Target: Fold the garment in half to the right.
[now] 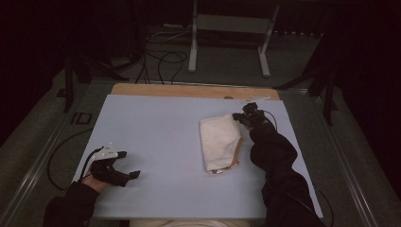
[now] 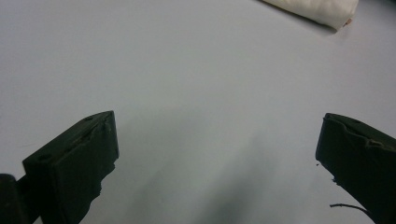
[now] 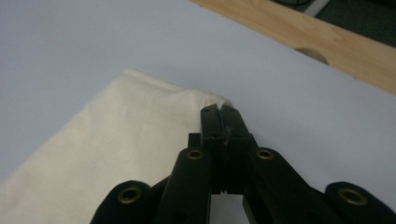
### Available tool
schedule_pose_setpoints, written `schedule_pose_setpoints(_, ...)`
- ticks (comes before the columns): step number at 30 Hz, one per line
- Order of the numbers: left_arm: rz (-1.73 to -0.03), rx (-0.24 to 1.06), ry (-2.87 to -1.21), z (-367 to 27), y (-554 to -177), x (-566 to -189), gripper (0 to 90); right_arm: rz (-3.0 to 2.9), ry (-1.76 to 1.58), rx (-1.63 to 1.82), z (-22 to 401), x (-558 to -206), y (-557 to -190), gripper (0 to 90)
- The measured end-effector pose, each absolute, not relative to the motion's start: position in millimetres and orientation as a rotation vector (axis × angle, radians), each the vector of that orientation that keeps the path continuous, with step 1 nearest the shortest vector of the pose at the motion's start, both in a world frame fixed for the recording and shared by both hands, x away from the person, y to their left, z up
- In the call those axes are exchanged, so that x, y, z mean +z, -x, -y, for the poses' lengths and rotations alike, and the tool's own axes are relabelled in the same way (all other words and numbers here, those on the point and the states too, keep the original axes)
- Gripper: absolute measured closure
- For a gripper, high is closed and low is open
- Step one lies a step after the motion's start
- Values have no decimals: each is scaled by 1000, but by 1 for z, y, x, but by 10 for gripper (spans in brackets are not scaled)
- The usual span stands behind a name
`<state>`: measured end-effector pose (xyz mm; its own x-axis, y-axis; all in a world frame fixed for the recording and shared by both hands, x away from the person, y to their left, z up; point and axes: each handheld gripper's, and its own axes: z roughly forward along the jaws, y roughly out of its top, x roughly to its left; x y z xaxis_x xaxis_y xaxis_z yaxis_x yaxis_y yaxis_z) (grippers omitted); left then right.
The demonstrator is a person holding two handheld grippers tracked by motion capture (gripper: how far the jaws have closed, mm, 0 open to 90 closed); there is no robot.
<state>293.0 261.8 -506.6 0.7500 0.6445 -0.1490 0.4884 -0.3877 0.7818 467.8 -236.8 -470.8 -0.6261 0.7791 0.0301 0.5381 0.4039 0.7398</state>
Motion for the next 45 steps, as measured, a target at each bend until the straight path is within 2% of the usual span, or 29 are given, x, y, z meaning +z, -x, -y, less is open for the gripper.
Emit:
schedule_pose_setpoints(18,-848,225,-2062,-262,-293,-506,0,-2348,-1278,939,246,-506,-480,900)
schedule_pose_setpoints(35,-847,227,-2061,-261,-292,-506,0,-2348,-1331,907,245,-518,-483,889)
schedule_pose_setpoints(45,-845,226,-2055,-262,-292,-505,0,-2331,-1316,920,246,-507,-480,710)
